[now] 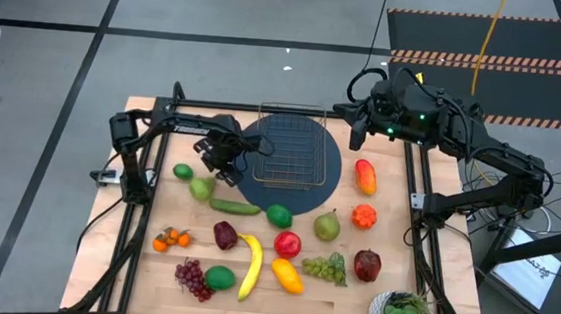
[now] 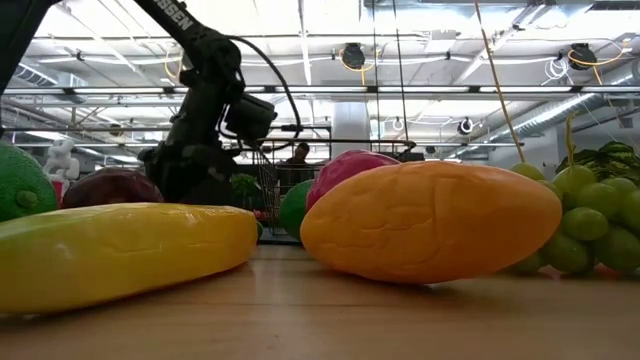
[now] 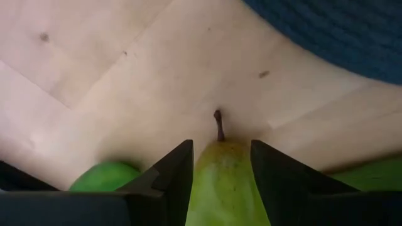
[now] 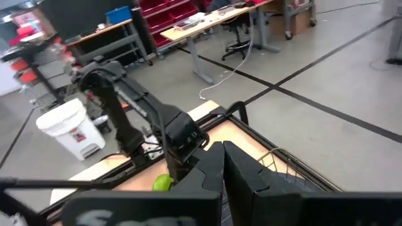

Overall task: Build produce basket
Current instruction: Put the top green pear into the gold wire basket

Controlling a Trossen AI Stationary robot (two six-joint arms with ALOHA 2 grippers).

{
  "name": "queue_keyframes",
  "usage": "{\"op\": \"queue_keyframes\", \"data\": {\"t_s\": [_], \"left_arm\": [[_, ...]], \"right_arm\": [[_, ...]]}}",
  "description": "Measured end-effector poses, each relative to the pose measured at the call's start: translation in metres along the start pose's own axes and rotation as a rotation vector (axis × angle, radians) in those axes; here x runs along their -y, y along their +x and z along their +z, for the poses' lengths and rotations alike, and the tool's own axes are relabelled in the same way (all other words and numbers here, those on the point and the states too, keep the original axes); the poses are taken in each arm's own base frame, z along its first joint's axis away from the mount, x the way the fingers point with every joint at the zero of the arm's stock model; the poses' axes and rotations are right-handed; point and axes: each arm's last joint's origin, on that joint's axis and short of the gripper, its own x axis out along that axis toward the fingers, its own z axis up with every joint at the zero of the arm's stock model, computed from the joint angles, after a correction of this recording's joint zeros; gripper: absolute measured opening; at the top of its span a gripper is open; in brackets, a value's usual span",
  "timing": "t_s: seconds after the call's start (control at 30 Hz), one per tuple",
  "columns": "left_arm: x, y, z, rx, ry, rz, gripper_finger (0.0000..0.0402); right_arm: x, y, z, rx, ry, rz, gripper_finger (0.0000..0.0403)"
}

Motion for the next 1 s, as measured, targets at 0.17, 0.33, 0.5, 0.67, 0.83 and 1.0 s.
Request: {"op": "queue_keyframes", "data": {"t_s": [0.17,0.33,0.5,0.67,0.83,1.0], "left_arm": [[-0.001,0.01,-0.001,0.007,-0.013,-0.004,0.0158],[-0.001,0.018,0.0,0.023,-0.016,-0.017,0.0158],[-0.001,0.023,0.001,0.046,-0.015,-0.031,0.0158],[-0.002,0.029,-0.001,0.055,-0.011,-0.04,0.0158],[-0.001,0.031,0.0,0.062,0.004,-0.046,0.0121],[0.0,0.031,0.0,0.068,0.018,-0.056,0.0056]], "right_arm": [[0.004,-0.006,0.003,-0.007,-0.017,0.065,0.0],[0.01,-0.017,0.008,0.004,-0.036,0.094,0.0],[0.016,-0.028,0.012,0.03,-0.048,0.074,0.0],[0.02,-0.04,0.016,0.062,-0.059,0.079,0.0],[0.021,-0.045,0.016,0.066,-0.07,0.076,0.0],[0.021,-0.046,0.016,0.064,-0.07,0.074,0.0]]}}
